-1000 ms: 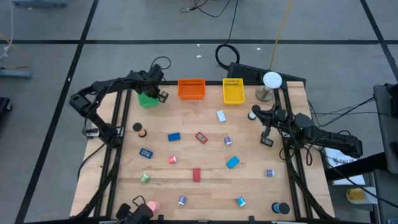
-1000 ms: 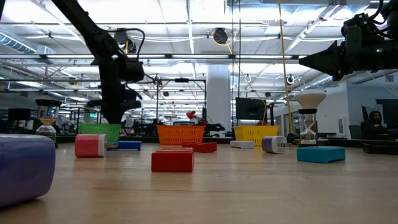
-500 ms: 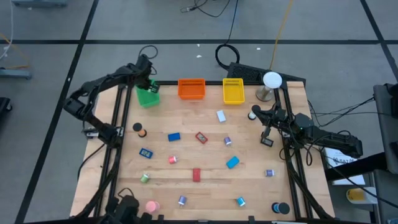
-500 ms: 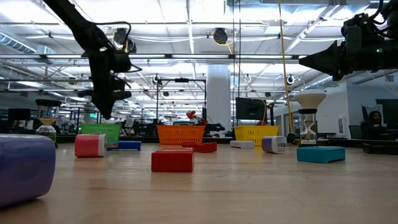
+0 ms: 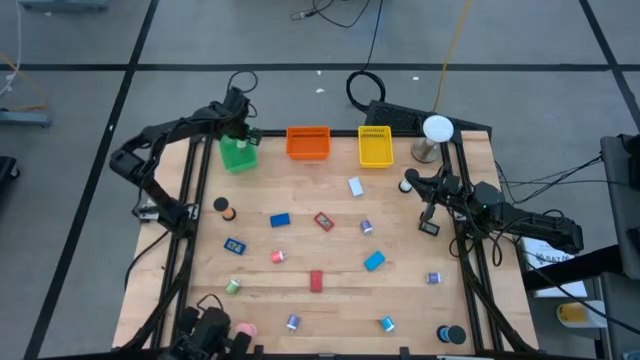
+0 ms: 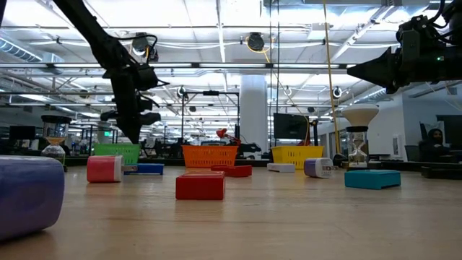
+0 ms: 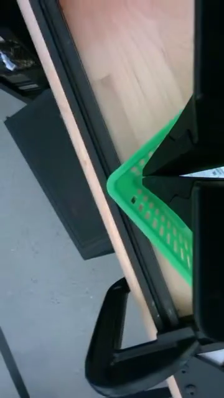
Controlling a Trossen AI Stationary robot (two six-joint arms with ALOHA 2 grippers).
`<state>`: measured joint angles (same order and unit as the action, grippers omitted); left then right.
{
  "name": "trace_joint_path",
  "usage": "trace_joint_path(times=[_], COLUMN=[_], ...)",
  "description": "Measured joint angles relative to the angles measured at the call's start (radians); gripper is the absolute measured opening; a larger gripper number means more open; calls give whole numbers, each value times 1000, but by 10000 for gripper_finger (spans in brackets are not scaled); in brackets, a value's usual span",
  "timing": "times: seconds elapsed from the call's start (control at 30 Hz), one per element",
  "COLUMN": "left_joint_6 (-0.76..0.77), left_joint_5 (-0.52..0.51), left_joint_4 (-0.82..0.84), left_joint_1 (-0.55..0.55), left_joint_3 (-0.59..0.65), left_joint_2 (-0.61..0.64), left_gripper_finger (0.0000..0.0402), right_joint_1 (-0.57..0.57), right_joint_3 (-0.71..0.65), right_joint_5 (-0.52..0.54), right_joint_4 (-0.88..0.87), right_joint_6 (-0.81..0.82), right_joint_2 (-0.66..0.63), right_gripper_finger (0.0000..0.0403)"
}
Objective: Pick & Place Office items
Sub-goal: Adjust the green bin
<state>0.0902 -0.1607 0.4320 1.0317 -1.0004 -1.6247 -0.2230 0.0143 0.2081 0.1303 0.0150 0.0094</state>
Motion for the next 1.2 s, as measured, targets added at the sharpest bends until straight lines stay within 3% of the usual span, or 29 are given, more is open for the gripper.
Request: trace_joint_path(times=[0.97, 1.2], left_joint_6=[-62, -56], left_joint_5=[22, 21], left_joint_4=[-101, -81], left_joint_1=[-112, -94], left_joint_3=[0, 0], left_joint_2=[-51, 6], left_gripper_finger=[10, 10], right_joint_1=[0, 0], right_joint_3=[0, 0], right_joint_5=[0, 0], right_joint_4=[0, 0], right_joint_6=[0, 0], right_joint_2=[0, 0], right_gripper_finger=[4, 4])
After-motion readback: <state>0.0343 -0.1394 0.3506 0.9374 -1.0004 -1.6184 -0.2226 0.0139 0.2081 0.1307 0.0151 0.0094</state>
